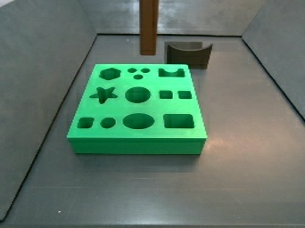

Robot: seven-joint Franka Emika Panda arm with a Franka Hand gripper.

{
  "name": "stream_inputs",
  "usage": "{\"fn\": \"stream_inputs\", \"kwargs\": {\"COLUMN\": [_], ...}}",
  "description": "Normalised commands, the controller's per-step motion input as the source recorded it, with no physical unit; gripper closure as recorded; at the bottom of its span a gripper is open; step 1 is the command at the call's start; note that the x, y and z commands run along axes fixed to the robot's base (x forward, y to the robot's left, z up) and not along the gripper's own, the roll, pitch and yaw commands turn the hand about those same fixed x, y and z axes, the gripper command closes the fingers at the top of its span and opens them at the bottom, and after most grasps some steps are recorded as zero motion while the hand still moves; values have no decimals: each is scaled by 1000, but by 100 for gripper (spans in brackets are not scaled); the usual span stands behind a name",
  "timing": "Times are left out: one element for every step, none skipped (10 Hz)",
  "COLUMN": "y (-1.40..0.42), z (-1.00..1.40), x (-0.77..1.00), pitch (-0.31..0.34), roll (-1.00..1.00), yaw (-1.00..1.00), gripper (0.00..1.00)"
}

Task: Insert the square-circle object.

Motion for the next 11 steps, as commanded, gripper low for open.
{"fn": "stream_inputs", "kwargs": {"y": [-574, -671, -734, -680, -471, 0, 0, 0, 0, 0, 0], "z": [-671, -651, -517, -486, -420, -209, -200, -260, -300, -334, -300], "x": [-409, -597, -660, -820, -794, -200, 0, 0, 0, 9, 9], "pitch": [0, 0, 0, -29, -60, -56, -20, 0, 0, -14, 0], "roll": [-199, -197, -116, -96, -101, -6, 0, 0, 36, 0, 0], "yaw": [-251, -60, 0, 0, -131, -917, -1000, -1000, -1000, -1000, -1000], "gripper": [100, 100, 100, 100, 100, 100, 100, 100, 100, 100, 100]}}
